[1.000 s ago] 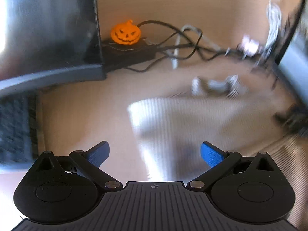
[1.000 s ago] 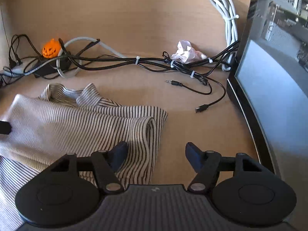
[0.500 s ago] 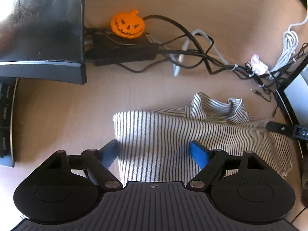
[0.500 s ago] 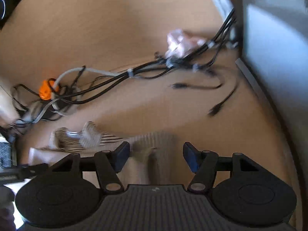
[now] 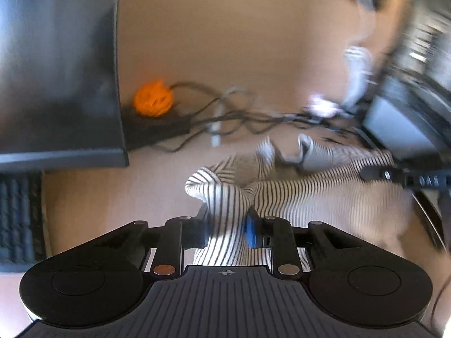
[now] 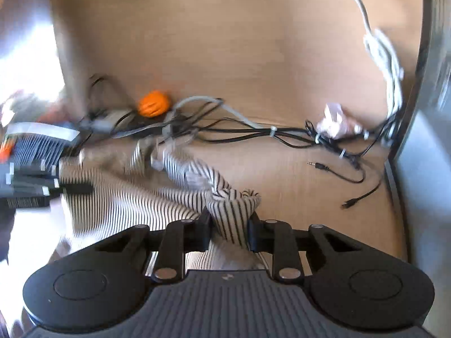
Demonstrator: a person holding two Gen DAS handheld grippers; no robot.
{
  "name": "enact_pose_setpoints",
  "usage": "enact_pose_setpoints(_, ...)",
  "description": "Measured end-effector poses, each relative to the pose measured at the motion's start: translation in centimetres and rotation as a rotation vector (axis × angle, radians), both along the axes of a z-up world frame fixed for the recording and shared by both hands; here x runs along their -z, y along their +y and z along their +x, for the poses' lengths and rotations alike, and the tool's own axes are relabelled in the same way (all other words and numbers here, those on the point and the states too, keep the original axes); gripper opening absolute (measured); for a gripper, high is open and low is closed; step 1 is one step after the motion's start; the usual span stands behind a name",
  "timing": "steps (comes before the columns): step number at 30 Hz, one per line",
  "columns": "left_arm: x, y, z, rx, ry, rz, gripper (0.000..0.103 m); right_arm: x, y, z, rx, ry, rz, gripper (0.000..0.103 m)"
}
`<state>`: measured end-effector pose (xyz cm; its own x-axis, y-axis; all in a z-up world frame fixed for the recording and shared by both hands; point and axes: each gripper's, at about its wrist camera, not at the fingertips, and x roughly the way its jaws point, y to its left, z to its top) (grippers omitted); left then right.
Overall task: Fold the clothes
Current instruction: 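Grasp the shirt hem with both grippers and lift it toward the collar, then lay the hem over the collar and open both grippers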
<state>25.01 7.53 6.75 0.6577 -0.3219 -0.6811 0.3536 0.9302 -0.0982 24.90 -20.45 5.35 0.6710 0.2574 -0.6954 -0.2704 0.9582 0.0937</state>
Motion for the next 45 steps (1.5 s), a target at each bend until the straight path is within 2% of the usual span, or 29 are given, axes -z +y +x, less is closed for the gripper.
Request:
enact_pose_setpoints(3,-0.8,0.4,-4.6,0.105,-0.011,0.043,0.027,-0.4,1.7,-4.9,-0.083,-0.003,-0.116,0.023)
enact_pose_setpoints(6,0.1,0.4,-8.5,0.181,0.021,0.111,0.028,1.1,3.3,-9.2,-0.137,0.031,-0.218,0.023)
enact_pose_setpoints(10,3.1,0.3,-10.2,0.196,0.117,0.159,0.028,4.8,5.0,-12.4,-0.163,0.078,-0.327,0.023)
enact_pose_setpoints(12,4.6,0.0,-10.0,0.189,0.139,0.179,0.028,6.1,5.8,-13.1,-0.168,0.027,-0.379,0.023)
enact_pose_setpoints(18,6.0,-2.0,-6.6,0.155,0.066,0.209,0.028,7.2,6.9,-10.6,-0.158,-0.088,-0.506,0.023)
enact_pose_setpoints(22,6.7,-3.7,-2.3,0.097,0.033,0.211,0.030,7.9,6.8,-4.9,-0.141,-0.156,-0.611,0.023)
enact_pose_setpoints(25,6.9,-4.1,0.5,0.056,0.048,0.187,0.034,6.9,6.2,-2.1,-0.096,-0.132,-0.586,0.027)
enact_pose_setpoints(27,6.5,-3.4,0.3,0.054,0.064,0.172,0.036,5.8,5.5,-1.5,-0.070,-0.117,-0.541,0.031)
enact_pose_setpoints(28,6.2,-2.9,-0.2,0.058,0.071,0.161,0.039,5.5,5.1,-2.0,-0.066,-0.107,-0.514,0.037)
enact_pose_setpoints(29,6.0,-2.4,-0.7,0.061,0.078,0.149,0.048,5.1,4.6,-2.6,-0.062,-0.096,-0.488,0.044)
enact_pose_setpoints(30,5.9,-2.0,-1.4,0.067,0.088,0.144,0.052,5.5,4.6,-3.1,-0.058,-0.084,-0.477,0.047)
enact_pose_setpoints(32,6.1,-1.4,-2.9,0.079,0.105,0.157,0.052,6.6,4.4,-4.4,-0.054,-0.054,-0.489,0.048)
enact_pose_setpoints(34,6.4,-1.3,-4.3,0.092,0.106,0.203,0.053,7.1,4.6,-6.4,-0.039,-0.092,-0.512,0.049)
enact_pose_setpoints(39,5.4,-0.3,-6.2,0.074,0.117,0.226,0.056,6.8,3.6,-8.4,-0.008,-0.034,-0.509,0.054)
enact_pose_setpoints(41,4.5,0.6,-6.5,0.078,0.117,0.200,0.060,6.3,3.0,-8.9,0.006,-0.015,-0.500,0.058)
enact_pose_setpoints(45,1.7,2.8,-6.7,0.073,0.119,0.092,0.071,3.9,1.8,-9.8,0.066,-0.030,-0.389,0.063)
